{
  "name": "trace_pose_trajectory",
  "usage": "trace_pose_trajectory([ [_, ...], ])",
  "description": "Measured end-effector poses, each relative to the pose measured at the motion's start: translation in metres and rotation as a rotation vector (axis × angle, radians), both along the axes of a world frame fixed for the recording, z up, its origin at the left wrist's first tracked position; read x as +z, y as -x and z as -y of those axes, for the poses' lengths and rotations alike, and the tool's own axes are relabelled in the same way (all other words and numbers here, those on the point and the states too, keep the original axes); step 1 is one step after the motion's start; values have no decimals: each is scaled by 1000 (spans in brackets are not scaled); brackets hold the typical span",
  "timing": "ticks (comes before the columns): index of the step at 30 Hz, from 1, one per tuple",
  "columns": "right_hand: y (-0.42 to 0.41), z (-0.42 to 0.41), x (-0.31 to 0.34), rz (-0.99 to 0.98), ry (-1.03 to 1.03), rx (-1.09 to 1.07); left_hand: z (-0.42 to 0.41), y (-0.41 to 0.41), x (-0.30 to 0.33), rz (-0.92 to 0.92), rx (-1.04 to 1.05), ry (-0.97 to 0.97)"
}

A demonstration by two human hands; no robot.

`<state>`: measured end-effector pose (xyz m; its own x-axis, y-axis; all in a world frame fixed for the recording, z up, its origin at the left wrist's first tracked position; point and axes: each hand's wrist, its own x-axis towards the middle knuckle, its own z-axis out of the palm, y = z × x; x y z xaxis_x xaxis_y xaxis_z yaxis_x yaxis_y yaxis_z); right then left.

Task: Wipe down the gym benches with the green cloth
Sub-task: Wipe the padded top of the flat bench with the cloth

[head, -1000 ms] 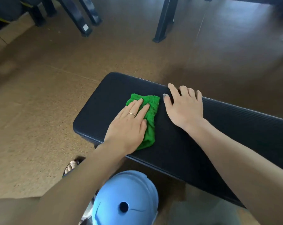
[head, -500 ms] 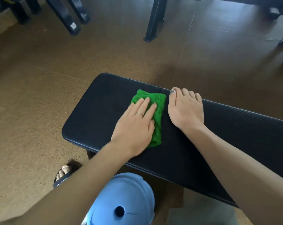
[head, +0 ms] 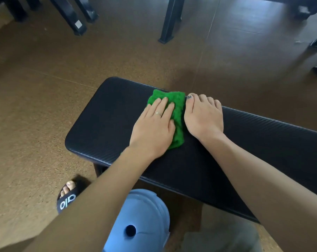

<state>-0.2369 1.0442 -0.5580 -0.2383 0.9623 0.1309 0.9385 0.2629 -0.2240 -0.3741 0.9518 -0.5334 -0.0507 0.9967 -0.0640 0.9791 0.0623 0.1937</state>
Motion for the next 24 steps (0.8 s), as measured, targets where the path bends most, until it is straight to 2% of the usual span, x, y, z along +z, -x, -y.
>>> trace_pose_trajectory([
  [3,0,1,-1,23,-17,3,67,1,4,-16,-10,28],
  [6,0,2,-4,28,-41,12,91,0,3,-41,37,49],
  [17,0,-4,-6,10,-65,22,-5,4,3,8,198,43],
  [24,0,2,-2,-3,-54,15,107,-14,1,-23,102,13],
])
